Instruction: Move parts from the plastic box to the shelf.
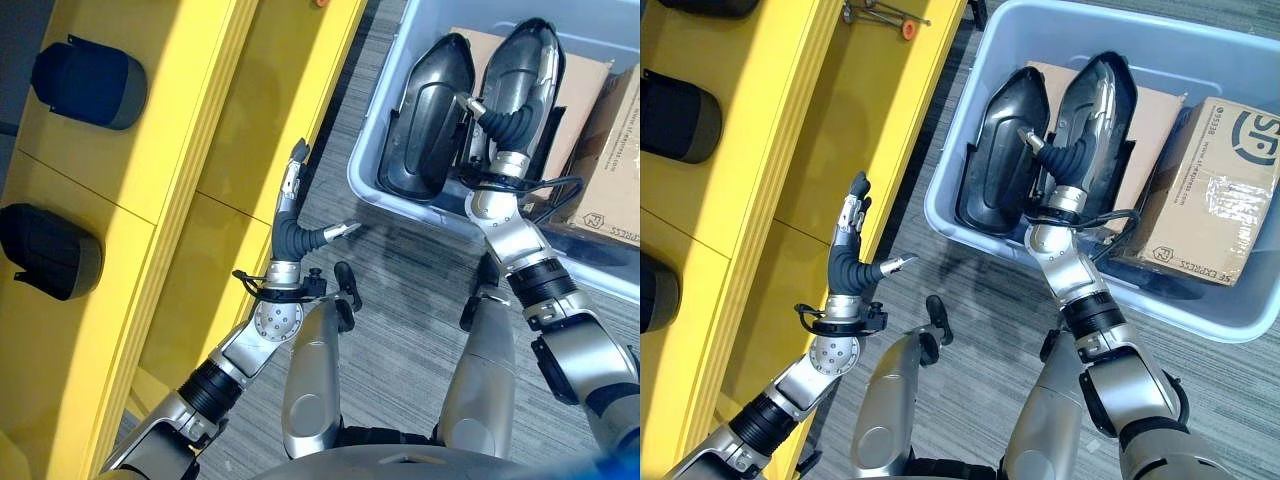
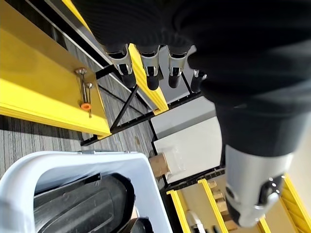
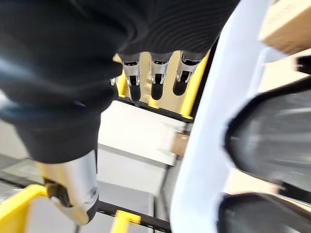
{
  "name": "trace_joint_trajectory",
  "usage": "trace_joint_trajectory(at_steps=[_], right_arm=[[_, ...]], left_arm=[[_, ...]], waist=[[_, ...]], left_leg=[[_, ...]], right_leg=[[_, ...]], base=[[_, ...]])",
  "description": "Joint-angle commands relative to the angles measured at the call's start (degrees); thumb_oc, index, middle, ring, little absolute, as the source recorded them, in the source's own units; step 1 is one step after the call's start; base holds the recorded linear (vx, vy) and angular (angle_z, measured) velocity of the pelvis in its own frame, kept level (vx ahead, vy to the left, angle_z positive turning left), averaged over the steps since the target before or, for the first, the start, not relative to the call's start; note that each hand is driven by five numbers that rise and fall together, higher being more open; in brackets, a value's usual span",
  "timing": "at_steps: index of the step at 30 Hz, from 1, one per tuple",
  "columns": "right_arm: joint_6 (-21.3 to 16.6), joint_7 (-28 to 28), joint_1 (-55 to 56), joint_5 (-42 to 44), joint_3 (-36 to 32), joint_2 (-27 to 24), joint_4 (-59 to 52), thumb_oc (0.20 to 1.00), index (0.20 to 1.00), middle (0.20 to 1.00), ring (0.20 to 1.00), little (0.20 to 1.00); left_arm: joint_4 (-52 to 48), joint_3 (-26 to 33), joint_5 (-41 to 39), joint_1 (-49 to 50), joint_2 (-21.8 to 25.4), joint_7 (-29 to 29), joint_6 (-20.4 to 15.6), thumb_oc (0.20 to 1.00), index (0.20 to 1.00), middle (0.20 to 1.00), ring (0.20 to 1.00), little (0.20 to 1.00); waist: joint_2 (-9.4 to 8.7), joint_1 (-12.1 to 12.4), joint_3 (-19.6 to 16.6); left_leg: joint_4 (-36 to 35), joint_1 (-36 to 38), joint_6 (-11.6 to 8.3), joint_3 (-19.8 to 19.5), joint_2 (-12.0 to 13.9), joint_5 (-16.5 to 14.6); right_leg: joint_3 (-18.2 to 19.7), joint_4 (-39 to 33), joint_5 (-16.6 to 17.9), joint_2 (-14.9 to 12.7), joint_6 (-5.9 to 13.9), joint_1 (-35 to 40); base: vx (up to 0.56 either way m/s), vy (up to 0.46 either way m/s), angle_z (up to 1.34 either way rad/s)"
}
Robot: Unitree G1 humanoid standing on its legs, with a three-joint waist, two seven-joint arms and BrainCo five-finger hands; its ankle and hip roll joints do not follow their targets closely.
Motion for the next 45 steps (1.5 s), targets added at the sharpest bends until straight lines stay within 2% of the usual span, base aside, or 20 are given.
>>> trace_joint_trajectory(at_steps=[1, 4, 6, 11, 19, 22, 24, 29, 32, 37, 39, 45], right_arm=[[0.25, -4.34, -0.81, -1.13, -0.60, -2.28, -4.65, 1.000, 1.000, 1.000, 1.000, 1.000], [2.36, -6.35, -0.03, -0.84, -1.66, -2.19, -4.27, 1.000, 1.000, 1.000, 1.000, 1.000], [3.51, -7.11, 0.50, 3.20, -2.85, -2.31, -2.43, 1.000, 1.000, 1.000, 1.000, 1.000], [1.70, -5.95, 0.89, 9.04, -5.37, -2.06, 1.64, 1.000, 1.000, 1.000, 1.000, 1.000], [2.24, -4.50, -0.24, 12.77, -7.13, -1.88, 4.95, 1.000, 1.000, 1.000, 1.000, 1.000], [2.54, -2.56, -0.53, 16.63, -7.30, -2.24, 6.18, 1.000, 1.000, 1.000, 1.000, 1.000], [0.81, -2.29, -0.42, 22.53, -7.74, -1.74, 7.05, 1.000, 1.000, 1.000, 1.000, 1.000], [1.37, -0.09, -0.85, 22.31, -8.52, -1.74, 8.46, 1.000, 1.000, 1.000, 1.000, 1.000], [2.97, 0.37, -1.52, 23.93, -8.18, -1.81, 9.61, 1.000, 1.000, 1.000, 1.000, 1.000], [3.42, 0.93, -2.34, 26.97, -8.54, -2.33, 12.83, 1.000, 1.000, 1.000, 1.000, 1.000], [4.46, 2.35, -2.28, 26.88, -8.69, -2.95, 14.74, 1.000, 1.000, 1.000, 1.000, 1.000], [7.10, 2.00, -2.68, 24.12, -8.19, -4.25, 17.23, 1.000, 1.000, 1.000, 1.000, 1.000]], left_arm=[[-6.84, 0.32, 0.18, 2.14, -0.03, 2.45, -3.49, 1.000, 1.000, 1.000, 1.000, 1.000], [-6.37, 0.62, -0.24, 2.29, -0.09, 2.34, -4.03, 1.000, 1.000, 1.000, 1.000, 1.000], [-5.88, 0.49, -0.29, 2.23, -0.28, 2.35, -4.60, 1.000, 1.000, 1.000, 1.000, 1.000], [-5.08, 0.60, -0.47, 2.23, -0.33, 1.96, -5.36, 1.000, 1.000, 1.000, 1.000, 1.000], [-5.29, 0.67, -0.06, 1.95, -0.52, 1.07, -4.83, 1.000, 1.000, 1.000, 1.000, 1.000], [-5.87, 1.15, -0.55, 2.17, -0.39, 0.98, -4.11, 1.000, 1.000, 1.000, 1.000, 1.000], [-6.02, 1.53, -1.48, 2.26, -0.35, -0.64, -3.73, 1.000, 1.000, 1.000, 1.000, 1.000], [-6.54, 1.56, -1.39, 2.40, -0.50, -1.58, -3.25, 1.000, 1.000, 1.000, 1.000, 1.000], [-6.47, 1.51, -1.25, 2.29, -0.33, -1.66, -3.03, 1.000, 1.000, 1.000, 1.000, 1.000], [-6.51, 1.64, -0.97, 2.19, 0.00, -1.38, -2.57, 1.000, 1.000, 1.000, 1.000, 1.000], [-6.50, 1.96, -1.23, 2.14, -0.01, -2.01, -1.99, 1.000, 1.000, 1.000, 1.000, 1.000], [-6.48, 2.15, -2.06, 2.35, 0.03, -2.31, -1.96, 1.000, 1.000, 1.000, 1.000, 1.000]], waist=[[3.90, -0.95, 0.15], [3.97, -1.24, 0.15], [4.09, -1.41, 0.15], [4.10, -1.45, 0.15], [3.83, -1.10, 0.15], [3.66, -0.87, 0.15], [3.49, -0.69, 0.15], [3.36, -0.44, 0.15], [3.26, -0.19, 0.15], [3.30, 0.08, 0.15], [3.36, 0.17, 0.15], [3.45, 0.26, 0.15]], left_leg=[[-1.65, 0.43, 0.43, -1.97, -1.12, 0.68], [-1.91, 0.77, 0.45, -1.70, -1.15, 0.67], [-1.86, 0.73, 0.54, -1.58, -1.18, 0.50], [-1.42, 0.41, 0.62, -1.48, -1.01, 0.25], [-1.09, -0.36, 0.66, -1.69, -0.83, 0.08], [-0.86, -0.87, 0.69, -2.01, -0.75, -0.01], [-0.80, -1.03, 0.67, -2.09, -0.65, 0.01], [-0.46, -1.49, 0.72, -2.45, -0.75, -0.19], [-0.18, -1.76, 0.77, -2.58, -0.72, -0.27], [0.31, -2.33, 0.79, -2.79, -0.68, -0.48], [0.45, -2.56, 0.76, -2.78, -0.70, -0.51], [1.02, -3.34, 0.85, -2.94, -0.58, -0.70]], right_leg=[[-1.58, 8.05, -5.87, 0.06, 0.02, 1.86], [-1.50, 7.78, -5.81, 0.09, 0.06, 2.01], [-1.33, 7.83, -5.91, 0.12, -0.02, 1.84], [-1.31, 7.91, -5.90, 0.01, 0.01, 1.61], [-1.32, 7.98, -5.95, 0.24, -0.14, 1.04], [-1.49, 8.39, -6.28, 0.32, -0.36, 0.72], [-1.57, 8.58, -6.34, 0.39, -0.45, 0.63], [-1.63, 9.08, -6.53, 0.52, -0.58, 0.18], [-1.73, 9.32, -6.58, 0.47, -0.62, 0.09], [-1.81, 9.97, -6.81, 0.44, -0.70, -0.41], [-1.81, 10.15, -6.94, 0.41, -0.76, -0.58], [-1.71, 10.97, -7.24, 0.45, -0.91, -1.45]], base=[[0.02, 0.024, -0.05], [0.00, 0.009, -0.01], [0.01, 0.022, -0.05], [0.00, 0.003, -0.01], [0.00, -0.020, -0.01], [0.00, 0.000, 0.00], [0.00, -0.017, 0.00], [0.00, 0.000, 0.00], [0.00, -0.011, 0.01], [0.00, -0.007, 0.00], [0.00, 0.000, 0.00], [0.00, 0.000, 0.00]])
